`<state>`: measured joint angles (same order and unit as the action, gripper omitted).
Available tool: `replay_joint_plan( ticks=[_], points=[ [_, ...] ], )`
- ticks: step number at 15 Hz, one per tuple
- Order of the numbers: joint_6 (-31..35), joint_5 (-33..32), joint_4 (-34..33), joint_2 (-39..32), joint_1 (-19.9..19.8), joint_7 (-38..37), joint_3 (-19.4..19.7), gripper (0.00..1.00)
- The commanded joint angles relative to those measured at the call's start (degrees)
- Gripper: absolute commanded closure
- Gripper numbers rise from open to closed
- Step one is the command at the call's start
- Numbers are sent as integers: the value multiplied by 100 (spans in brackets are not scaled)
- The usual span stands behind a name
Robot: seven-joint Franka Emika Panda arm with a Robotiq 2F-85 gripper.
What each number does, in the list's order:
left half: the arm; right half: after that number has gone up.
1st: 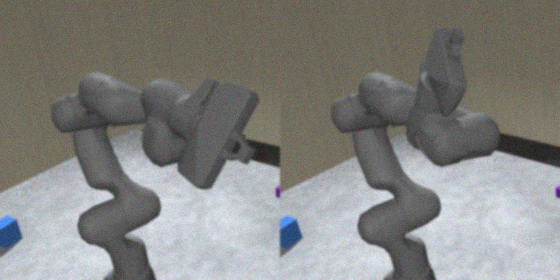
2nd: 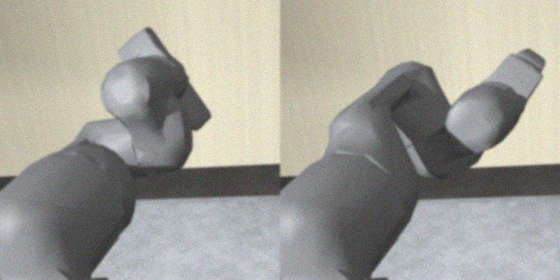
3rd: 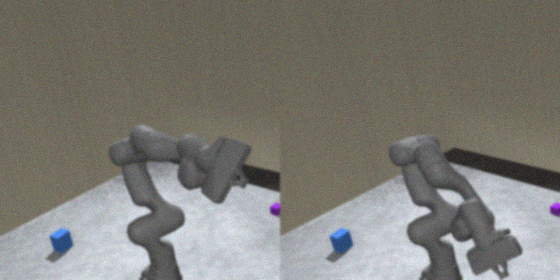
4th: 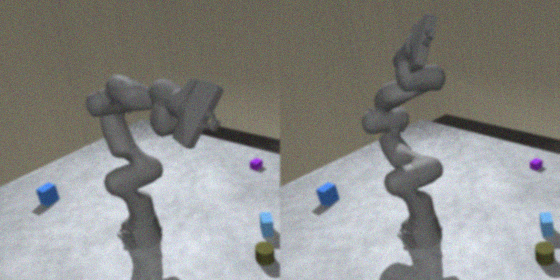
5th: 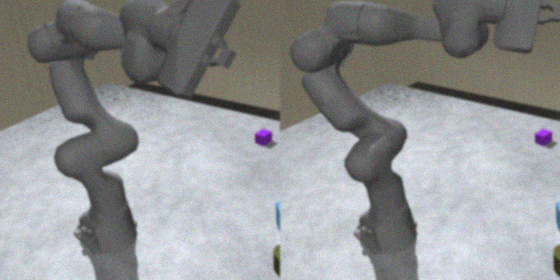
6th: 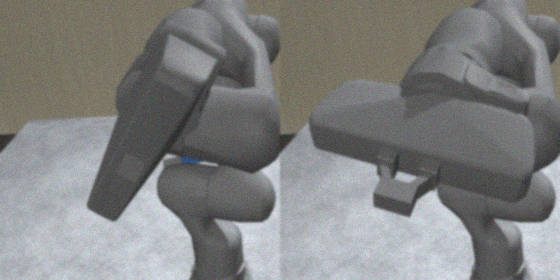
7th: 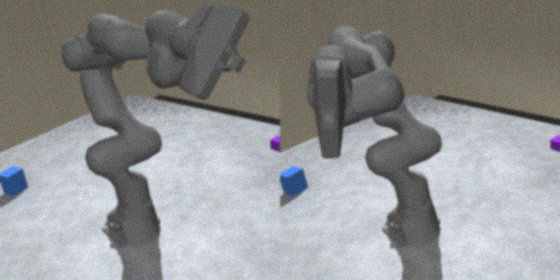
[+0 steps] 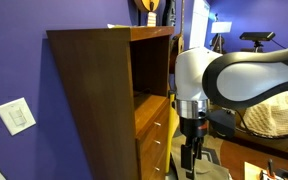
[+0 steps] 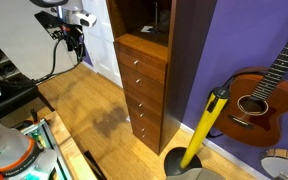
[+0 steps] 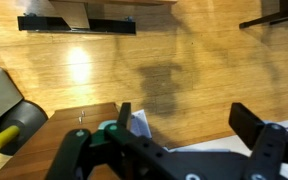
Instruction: Open the second the drawer from the top on the cabinet
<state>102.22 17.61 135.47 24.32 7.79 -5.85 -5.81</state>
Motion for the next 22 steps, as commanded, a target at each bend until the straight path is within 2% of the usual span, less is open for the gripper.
replay_joint_plan(
  ticks=[1, 3, 5, 10, 13, 15, 18, 19, 22],
  points=[
    [-15, 11, -10, 5, -41, 12, -34, 0],
    [-15, 11, -11, 6, -41, 12, -34, 0],
    [-36, -803, -10, -90, -208, -530, -315, 0],
    [160, -2366, 289, -328, -534, -944, -378, 0],
    [694, -3284, 613, -394, -710, -1161, -299, 0],
    [1378, -3500, 901, -431, -799, -1188, -153, 0],
    [2678, -3244, 1325, -532, -869, -1030, 110, 0],
    [2094, -3294, 1039, -518, -848, -1051, -23, 0],
    [2216, -3292, 1077, -548, -866, -1048, 1, 0]
  ],
)
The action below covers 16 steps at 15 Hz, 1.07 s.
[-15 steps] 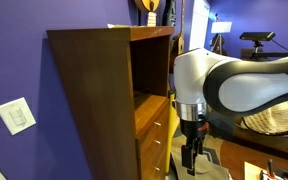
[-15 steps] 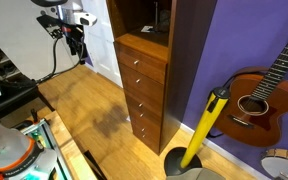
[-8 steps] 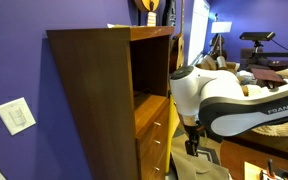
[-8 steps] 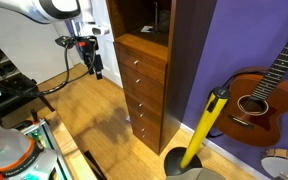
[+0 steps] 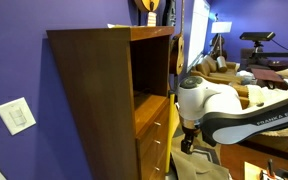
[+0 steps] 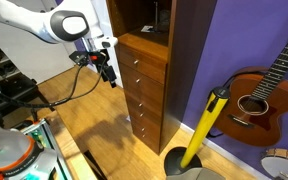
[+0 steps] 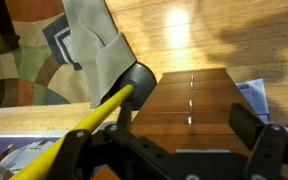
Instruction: Open the second the drawer from the top on the cabinet
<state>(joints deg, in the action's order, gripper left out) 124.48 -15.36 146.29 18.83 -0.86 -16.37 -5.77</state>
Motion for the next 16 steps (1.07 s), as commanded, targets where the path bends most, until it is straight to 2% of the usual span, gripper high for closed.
replay_joint_plan(
  ticks=[1, 2, 4, 11, 16],
  points=[
    [-20, 4, -29, 2, 3, 3, -15, 0],
    [-23, 4, -43, 2, 6, 3, -21, 0],
    [461, -58, 105, -33, 3, 241, 65, 0],
    [2507, 263, 594, -288, -15, 1332, 535, 0],
    [3136, 734, 524, -761, 61, 2129, 823, 0]
  ],
)
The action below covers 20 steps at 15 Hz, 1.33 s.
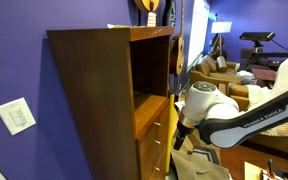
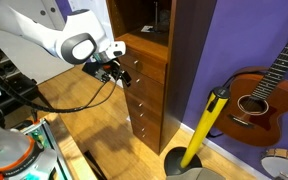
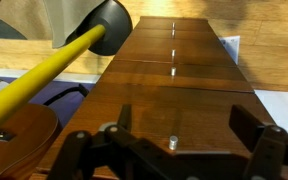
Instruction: Open the second the drawer from the top on the cabinet
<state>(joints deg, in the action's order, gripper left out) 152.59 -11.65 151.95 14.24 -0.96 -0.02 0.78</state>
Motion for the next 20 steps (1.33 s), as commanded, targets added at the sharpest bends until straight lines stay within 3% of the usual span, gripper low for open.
replay_joint_plan(
  ticks=[1, 6, 8, 9, 11, 13, 14, 15, 16, 18, 20],
  points=[
    [404, 469, -66, -378, 79, 622, 193, 0],
    [693, 1267, -250, -817, 229, 1467, 331, 0],
    [747, 1527, -363, -967, 252, 1723, 337, 10],
    [754, 1649, -426, -1043, 259, 1836, 327, 23],
    [775, 1844, -548, -1169, 251, 2041, 296, 36],
    [817, 1964, -652, -1273, 221, 2185, 268, 40],
    [848, 1999, -694, -1323, 200, 2232, 253, 34],
    [908, 1998, -724, -1377, 178, 2269, 239, 15],
    [944, 2086, -764, -1428, 178, 2367, 224, 14],
    [1029, 2199, -803, -1525, 163, 2484, 183, 1],
    [1087, 2339, -841, -1604, 139, 2613, 137, 11]
  ],
)
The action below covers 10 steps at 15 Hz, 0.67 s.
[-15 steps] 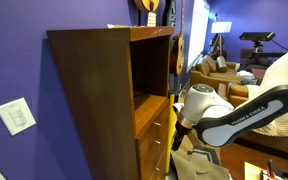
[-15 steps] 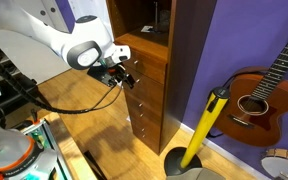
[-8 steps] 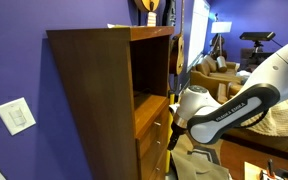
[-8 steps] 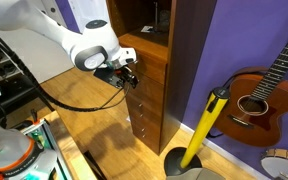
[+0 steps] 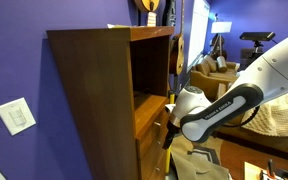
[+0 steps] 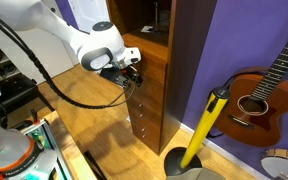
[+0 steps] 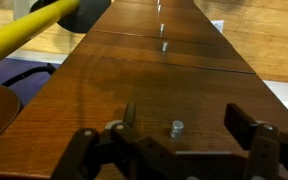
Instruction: Open the second the drawer from the top on the cabinet
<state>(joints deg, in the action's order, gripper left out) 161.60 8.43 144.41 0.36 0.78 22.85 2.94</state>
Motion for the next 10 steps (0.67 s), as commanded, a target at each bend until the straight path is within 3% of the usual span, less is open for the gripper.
replay_joint_plan(
  ticks=[1, 3, 5, 6, 8, 10],
  points=[
    [213, 362, -108, -256, -52, 365, -100, 21],
    [305, 543, -136, -325, 1, 535, -69, 40],
    [370, 716, -158, -379, -7, 694, -92, 51],
    [404, 799, -173, -409, -11, 774, -102, 51],
    [469, 1034, -211, -464, -14, 966, -140, 29],
    [526, 1228, -253, -528, -22, 1129, -174, 27]
  ],
)
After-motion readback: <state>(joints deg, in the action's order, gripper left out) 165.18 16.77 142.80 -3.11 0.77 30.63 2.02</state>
